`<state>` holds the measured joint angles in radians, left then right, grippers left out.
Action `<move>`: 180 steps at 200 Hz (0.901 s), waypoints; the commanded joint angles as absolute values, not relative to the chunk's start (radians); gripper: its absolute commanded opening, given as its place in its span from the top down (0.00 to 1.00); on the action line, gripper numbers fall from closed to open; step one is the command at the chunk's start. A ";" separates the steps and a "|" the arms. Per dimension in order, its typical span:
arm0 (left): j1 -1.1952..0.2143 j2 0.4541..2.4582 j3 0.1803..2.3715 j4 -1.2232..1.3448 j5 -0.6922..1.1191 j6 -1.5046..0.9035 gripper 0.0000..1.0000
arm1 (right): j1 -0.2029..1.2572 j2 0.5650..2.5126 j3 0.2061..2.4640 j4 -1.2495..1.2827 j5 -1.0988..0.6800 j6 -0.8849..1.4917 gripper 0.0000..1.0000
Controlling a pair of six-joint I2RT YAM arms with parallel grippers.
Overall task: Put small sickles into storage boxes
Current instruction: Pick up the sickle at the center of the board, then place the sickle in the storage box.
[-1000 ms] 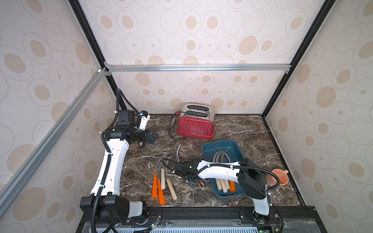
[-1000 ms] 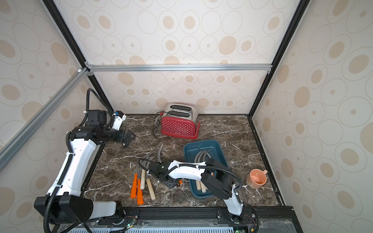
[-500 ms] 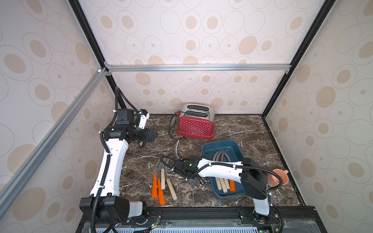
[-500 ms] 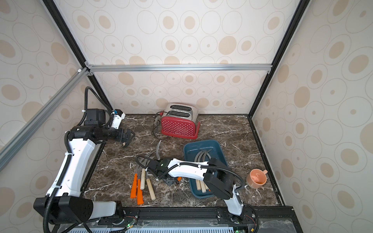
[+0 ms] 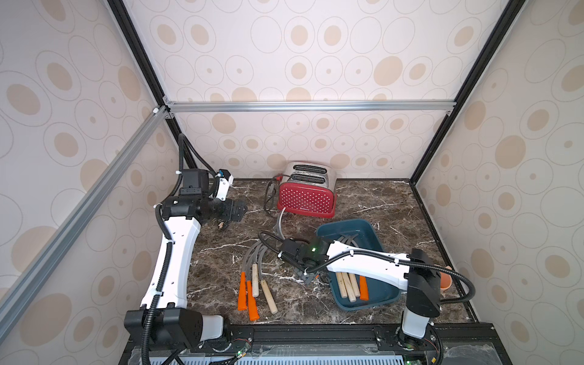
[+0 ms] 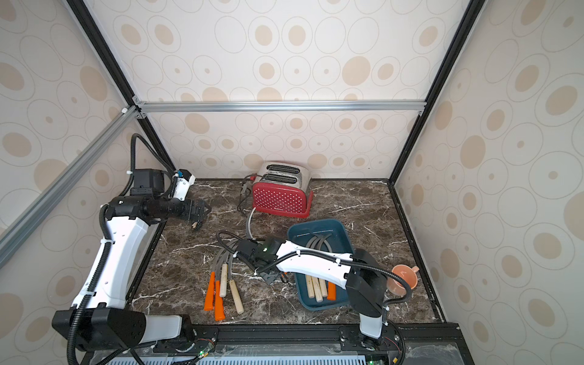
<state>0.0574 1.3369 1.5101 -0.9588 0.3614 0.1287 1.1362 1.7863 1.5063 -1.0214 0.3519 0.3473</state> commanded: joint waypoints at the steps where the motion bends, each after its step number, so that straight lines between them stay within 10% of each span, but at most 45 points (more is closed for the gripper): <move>1: 0.064 1.336 1.547 -0.972 0.375 0.142 0.01 | 1.106 1.700 1.451 -1.089 0.377 0.382 0.94; 180: 0.064 1.336 1.521 -0.962 0.431 0.147 0.01 | 0.838 1.199 0.924 -1.104 0.278 0.613 0.94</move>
